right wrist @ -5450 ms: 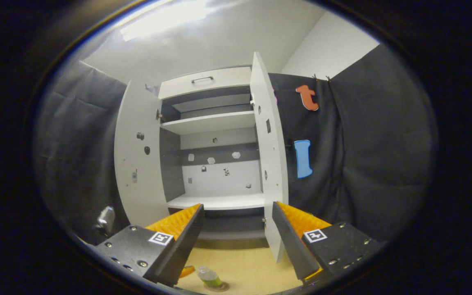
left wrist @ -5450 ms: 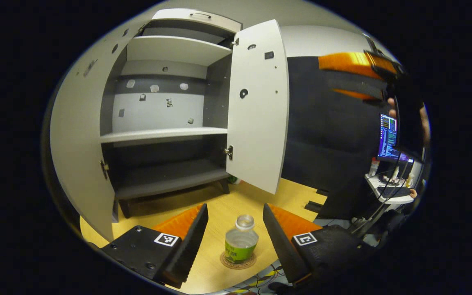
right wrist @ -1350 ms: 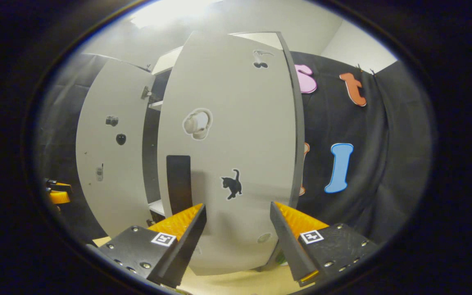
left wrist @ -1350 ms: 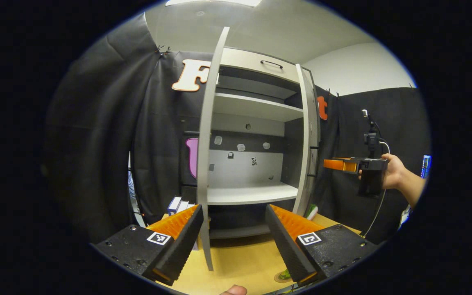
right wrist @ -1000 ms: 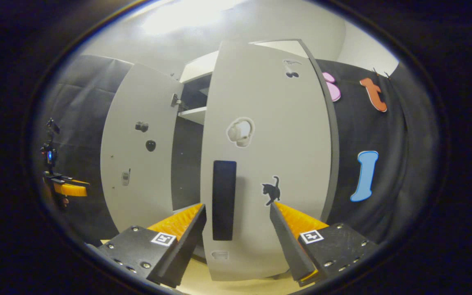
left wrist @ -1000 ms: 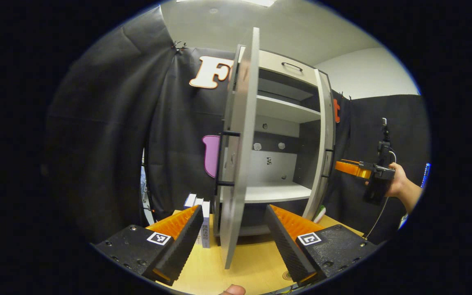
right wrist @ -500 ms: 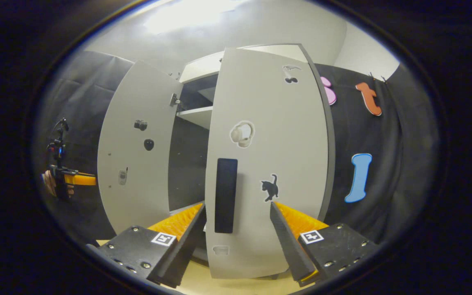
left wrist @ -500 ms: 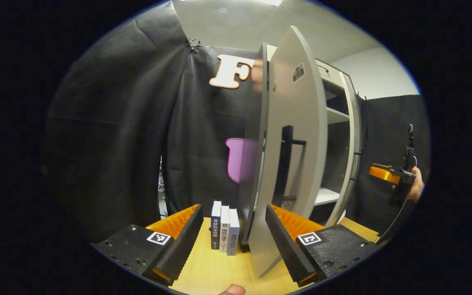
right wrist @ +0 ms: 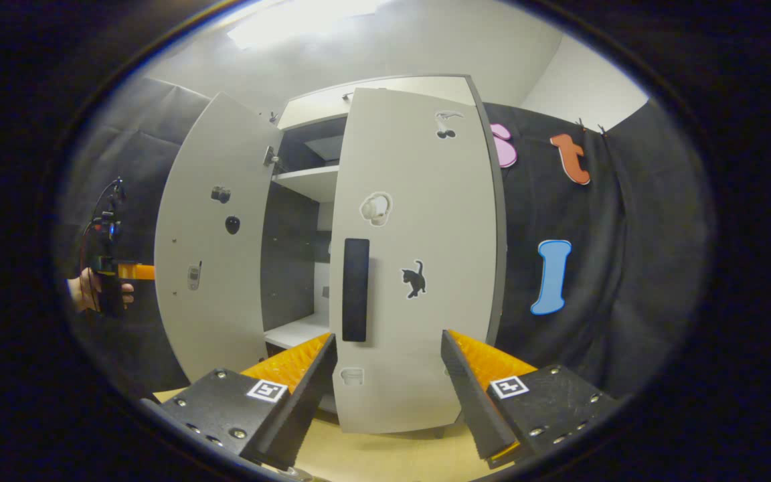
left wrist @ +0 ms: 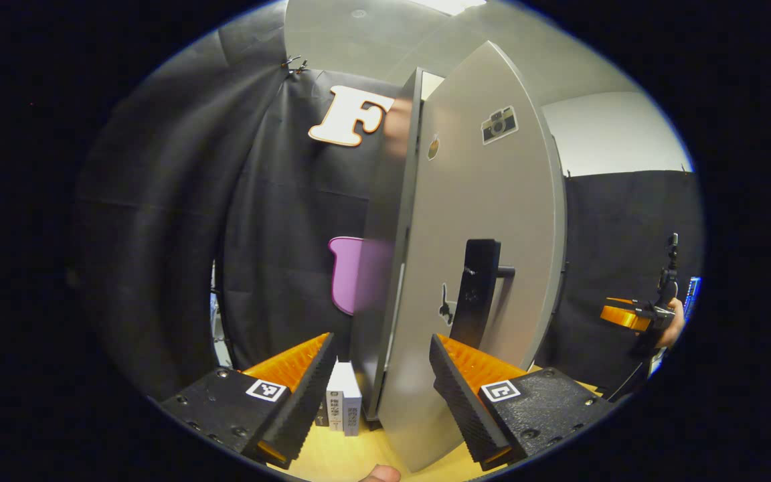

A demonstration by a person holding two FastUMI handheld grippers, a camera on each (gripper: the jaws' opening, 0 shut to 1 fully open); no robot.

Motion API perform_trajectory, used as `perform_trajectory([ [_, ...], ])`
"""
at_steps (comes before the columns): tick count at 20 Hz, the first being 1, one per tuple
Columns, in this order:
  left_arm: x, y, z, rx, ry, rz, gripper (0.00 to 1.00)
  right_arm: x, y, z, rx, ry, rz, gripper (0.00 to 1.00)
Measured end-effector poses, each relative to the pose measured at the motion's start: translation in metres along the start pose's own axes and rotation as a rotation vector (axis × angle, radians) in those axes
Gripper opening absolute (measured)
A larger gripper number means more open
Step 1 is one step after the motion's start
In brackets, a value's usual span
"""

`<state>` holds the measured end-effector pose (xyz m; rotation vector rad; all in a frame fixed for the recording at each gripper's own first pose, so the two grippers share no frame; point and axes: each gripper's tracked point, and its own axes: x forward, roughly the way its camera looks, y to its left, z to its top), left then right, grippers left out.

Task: Grasp the bottle in the cabinet with the left hand and place it on the coaster, then close the right door with the right hand and the left door with the left hand.

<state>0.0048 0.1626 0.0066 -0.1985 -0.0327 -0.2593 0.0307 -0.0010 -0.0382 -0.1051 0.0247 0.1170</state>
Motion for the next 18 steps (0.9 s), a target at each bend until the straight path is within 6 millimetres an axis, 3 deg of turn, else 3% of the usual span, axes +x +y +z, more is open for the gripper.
perform_trajectory([
  [2, 0.003, -0.012, -0.004, -0.011, 0.027, -0.024, 0.94, -0.011, -0.002, 0.001, 0.002, -0.003, -0.008, 0.94],
  [4, 0.014, -0.019, -0.003, 0.034, 0.045, -0.016, 0.87, -0.020, -0.005, 0.000, 0.001, -0.012, -0.010, 0.92],
  [5, 0.018, -0.021, 0.001, 0.077, 0.042, -0.003, 0.93, -0.023, -0.008, -0.002, 0.003, -0.010, -0.010, 0.92],
  [7, 0.020, -0.031, -0.001, 0.147, 0.040, 0.021, 0.93, -0.029, -0.021, -0.007, 0.010, 0.010, -0.027, 0.95],
  [8, 0.021, -0.035, -0.001, 0.152, 0.035, 0.034, 0.93, -0.034, -0.027, -0.008, 0.013, 0.020, -0.035, 0.92],
  [11, 0.023, -0.048, -0.009, 0.107, 0.055, 0.055, 0.93, -0.051, -0.042, -0.010, 0.032, 0.028, -0.029, 0.94],
  [18, 0.028, -0.063, -0.011, 0.115, 0.056, 0.135, 0.93, -0.105, -0.074, -0.018, 0.010, 0.049, -0.101, 0.92],
])
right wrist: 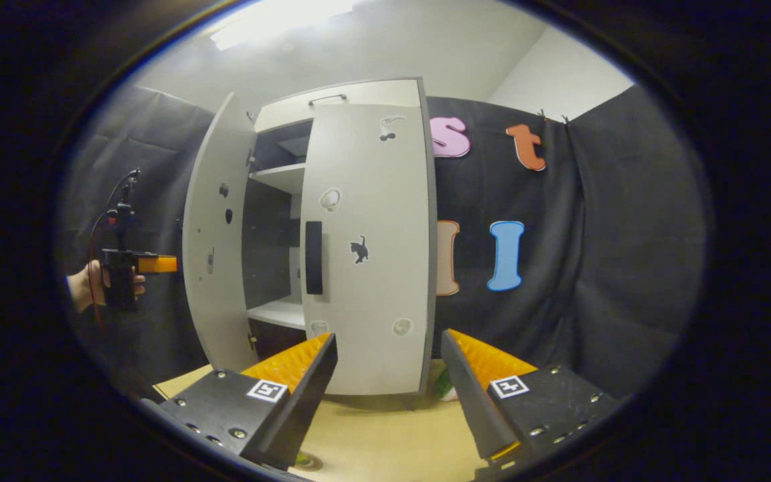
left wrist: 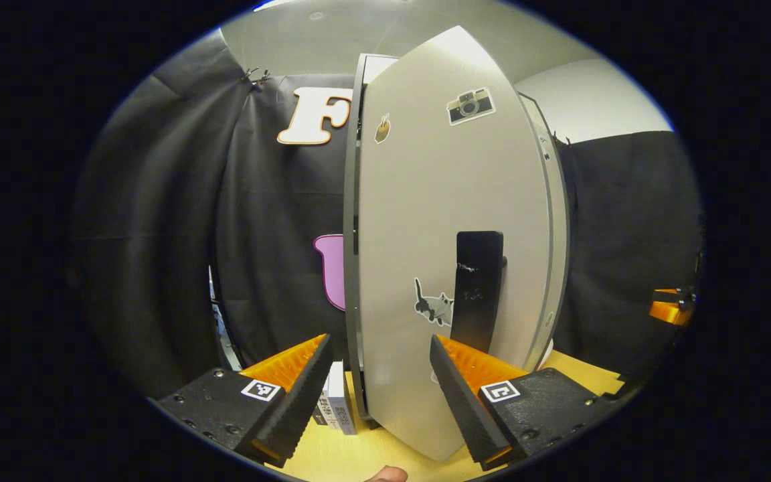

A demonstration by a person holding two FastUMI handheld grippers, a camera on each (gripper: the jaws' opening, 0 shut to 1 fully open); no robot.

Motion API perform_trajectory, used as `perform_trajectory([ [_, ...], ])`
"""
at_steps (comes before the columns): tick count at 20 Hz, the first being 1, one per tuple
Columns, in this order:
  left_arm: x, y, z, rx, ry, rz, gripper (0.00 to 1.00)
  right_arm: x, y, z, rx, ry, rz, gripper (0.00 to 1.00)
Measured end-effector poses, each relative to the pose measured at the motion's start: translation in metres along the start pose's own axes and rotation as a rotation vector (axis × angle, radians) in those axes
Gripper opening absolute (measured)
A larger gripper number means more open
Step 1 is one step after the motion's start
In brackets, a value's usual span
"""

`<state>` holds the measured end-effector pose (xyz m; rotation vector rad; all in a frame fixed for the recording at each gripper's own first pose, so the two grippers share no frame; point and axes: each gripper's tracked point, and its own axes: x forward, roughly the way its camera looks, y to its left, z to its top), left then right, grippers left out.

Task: Grasp the bottle in the cabinet with the left hand and place it on the coaster, then close the right door with the right hand and the left door with the left hand.

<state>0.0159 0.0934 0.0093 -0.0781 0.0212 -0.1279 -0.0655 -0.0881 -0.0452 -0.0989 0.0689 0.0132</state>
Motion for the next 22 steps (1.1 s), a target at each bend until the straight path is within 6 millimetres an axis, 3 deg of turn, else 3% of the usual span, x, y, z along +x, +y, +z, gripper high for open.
perform_trajectory([
  [4, -0.002, 0.001, 0.000, -0.009, 0.002, 0.060, 0.93, -0.036, -0.011, -0.003, -0.012, 0.000, 0.015, 0.92],
  [9, 0.000, -0.013, -0.001, 0.010, -0.006, 0.123, 0.93, -0.054, -0.030, 0.003, 0.018, -0.002, -0.014, 0.94],
  [13, 0.007, -0.053, -0.003, -0.014, 0.006, 0.050, 0.93, -0.053, -0.048, 0.012, 0.028, 0.007, -0.064, 0.94],
  [14, 0.008, -0.061, 0.000, -0.009, -0.001, 0.044, 0.89, -0.050, -0.051, 0.016, 0.027, 0.011, -0.085, 0.95],
  [15, 0.009, -0.066, 0.002, 0.004, -0.004, 0.051, 0.93, -0.049, -0.053, 0.021, 0.027, 0.011, -0.093, 0.95],
  [16, 0.009, -0.070, 0.004, 0.024, -0.003, 0.062, 0.94, -0.048, -0.051, 0.025, 0.029, 0.007, -0.093, 0.92],
  [22, -0.003, -0.091, 0.016, 0.010, -0.026, 0.072, 0.98, -0.038, -0.052, 0.051, 0.082, -0.007, -0.095, 0.94],
])
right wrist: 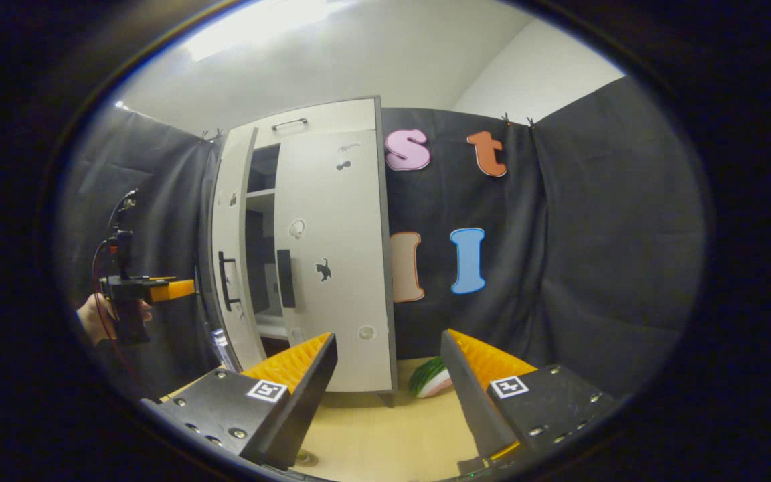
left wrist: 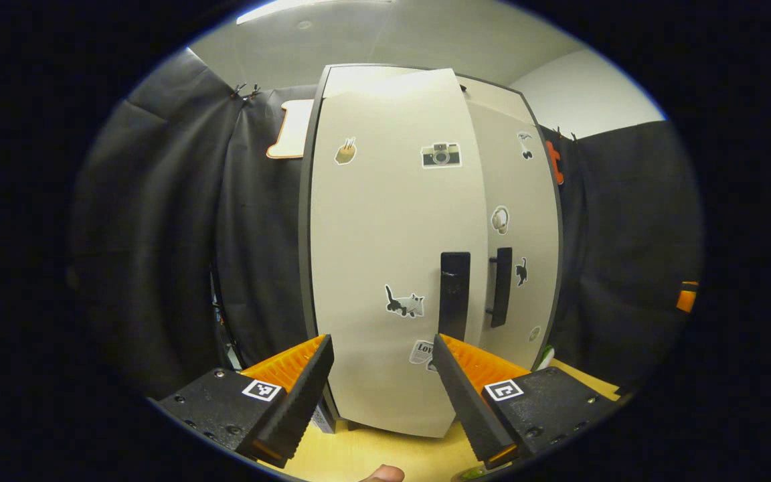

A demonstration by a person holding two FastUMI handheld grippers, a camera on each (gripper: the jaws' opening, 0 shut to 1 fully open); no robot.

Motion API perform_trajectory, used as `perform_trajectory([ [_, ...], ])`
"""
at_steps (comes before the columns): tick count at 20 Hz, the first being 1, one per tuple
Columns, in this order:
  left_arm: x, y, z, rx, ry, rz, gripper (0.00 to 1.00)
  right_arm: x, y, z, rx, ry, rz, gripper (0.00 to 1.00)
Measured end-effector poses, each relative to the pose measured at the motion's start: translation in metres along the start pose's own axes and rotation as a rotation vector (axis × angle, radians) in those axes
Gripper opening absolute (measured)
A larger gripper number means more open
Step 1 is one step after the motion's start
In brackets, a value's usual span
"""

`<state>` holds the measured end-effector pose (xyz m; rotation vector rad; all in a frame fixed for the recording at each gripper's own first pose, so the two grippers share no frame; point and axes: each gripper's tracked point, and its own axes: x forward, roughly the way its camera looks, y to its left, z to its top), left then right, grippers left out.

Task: Grasp the bottle in the cabinet with the left hand and place it on the coaster, then close the right door with the right hand and the left door with the left hand.

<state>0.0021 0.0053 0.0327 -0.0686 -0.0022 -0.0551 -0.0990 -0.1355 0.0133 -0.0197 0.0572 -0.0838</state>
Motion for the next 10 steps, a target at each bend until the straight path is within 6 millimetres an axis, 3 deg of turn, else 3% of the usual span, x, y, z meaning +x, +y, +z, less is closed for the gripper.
perform_trajectory([
  [1, -0.005, -0.001, 0.000, -0.013, 0.003, 0.002, 0.94, 0.002, 0.001, 0.004, 0.012, -0.005, 0.009, 0.94],
  [6, -0.042, 0.003, 0.003, -0.010, 0.006, 0.074, 0.95, 0.007, 0.007, 0.019, 0.086, -0.018, 0.050, 0.94],
  [7, -0.049, 0.003, 0.003, -0.004, 0.007, 0.087, 0.91, 0.008, 0.009, 0.023, 0.089, -0.023, 0.067, 0.94],
  [8, -0.057, 0.004, 0.004, -0.002, 0.004, 0.103, 0.95, 0.008, 0.011, 0.026, 0.088, -0.030, 0.079, 0.94],
  [10, -0.069, 0.000, 0.009, -0.004, -0.008, 0.110, 0.95, 0.007, 0.014, 0.028, 0.074, -0.039, 0.091, 0.94],
])
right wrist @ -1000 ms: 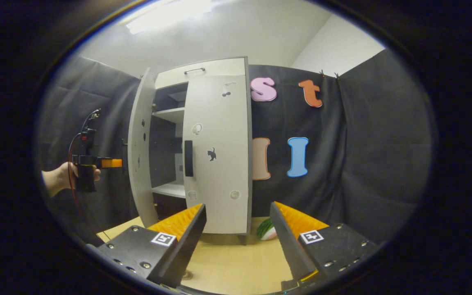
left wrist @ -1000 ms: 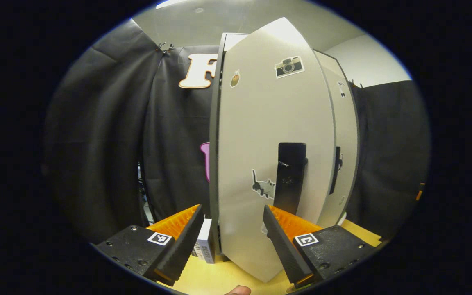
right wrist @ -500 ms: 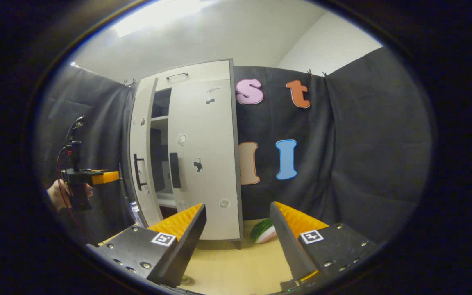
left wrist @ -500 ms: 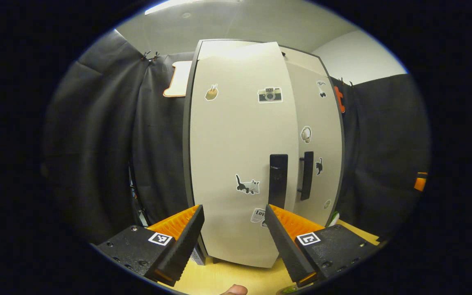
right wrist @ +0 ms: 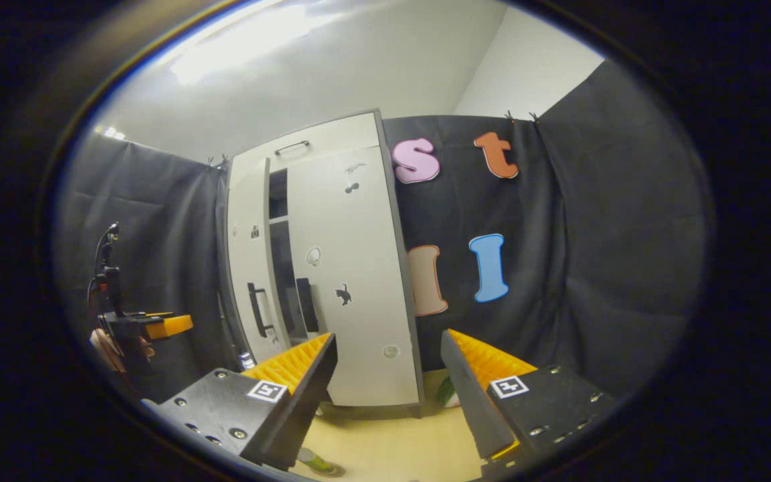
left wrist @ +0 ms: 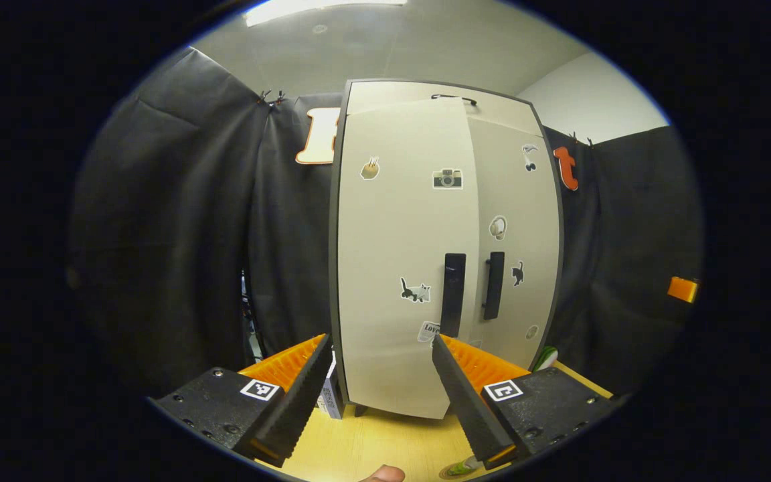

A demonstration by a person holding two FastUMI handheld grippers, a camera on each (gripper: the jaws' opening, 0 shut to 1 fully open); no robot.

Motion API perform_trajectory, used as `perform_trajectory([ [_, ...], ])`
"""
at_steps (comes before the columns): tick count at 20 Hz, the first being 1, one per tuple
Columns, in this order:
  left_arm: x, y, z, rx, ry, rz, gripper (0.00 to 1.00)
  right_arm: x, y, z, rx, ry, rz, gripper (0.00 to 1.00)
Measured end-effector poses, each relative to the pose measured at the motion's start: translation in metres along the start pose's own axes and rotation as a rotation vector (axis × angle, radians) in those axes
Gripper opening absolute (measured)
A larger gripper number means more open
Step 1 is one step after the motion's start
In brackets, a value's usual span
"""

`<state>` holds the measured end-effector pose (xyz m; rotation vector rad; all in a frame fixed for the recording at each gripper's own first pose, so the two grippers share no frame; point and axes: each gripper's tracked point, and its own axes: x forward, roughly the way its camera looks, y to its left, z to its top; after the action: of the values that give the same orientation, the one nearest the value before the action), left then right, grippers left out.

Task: Grasp the bottle in the cabinet with the left hand and place it on the coaster, then close the right door with the right hand and the left door with the left hand.

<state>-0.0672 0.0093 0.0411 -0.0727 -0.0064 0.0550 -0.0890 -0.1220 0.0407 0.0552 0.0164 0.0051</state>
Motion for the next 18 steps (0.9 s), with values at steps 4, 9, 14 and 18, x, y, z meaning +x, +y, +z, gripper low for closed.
perform_trajectory([
  [4, -0.017, -0.003, 0.004, -0.016, -0.011, -0.008, 0.96, -0.002, 0.010, 0.009, -0.034, -0.034, -0.020, 0.92],
  [9, -0.021, 0.001, -0.002, -0.051, 0.010, -0.028, 0.97, -0.005, 0.040, 0.017, -0.083, -0.063, -0.004, 0.92],
  [14, -0.022, -0.009, 0.012, -0.094, -0.054, -0.109, 0.94, -0.004, 0.064, 0.010, -0.089, -0.040, -0.015, 0.94],
  [18, -0.023, -0.009, 0.021, -0.072, -0.087, -0.127, 0.96, -0.007, 0.076, 0.011, -0.104, -0.047, -0.030, 0.92],
])
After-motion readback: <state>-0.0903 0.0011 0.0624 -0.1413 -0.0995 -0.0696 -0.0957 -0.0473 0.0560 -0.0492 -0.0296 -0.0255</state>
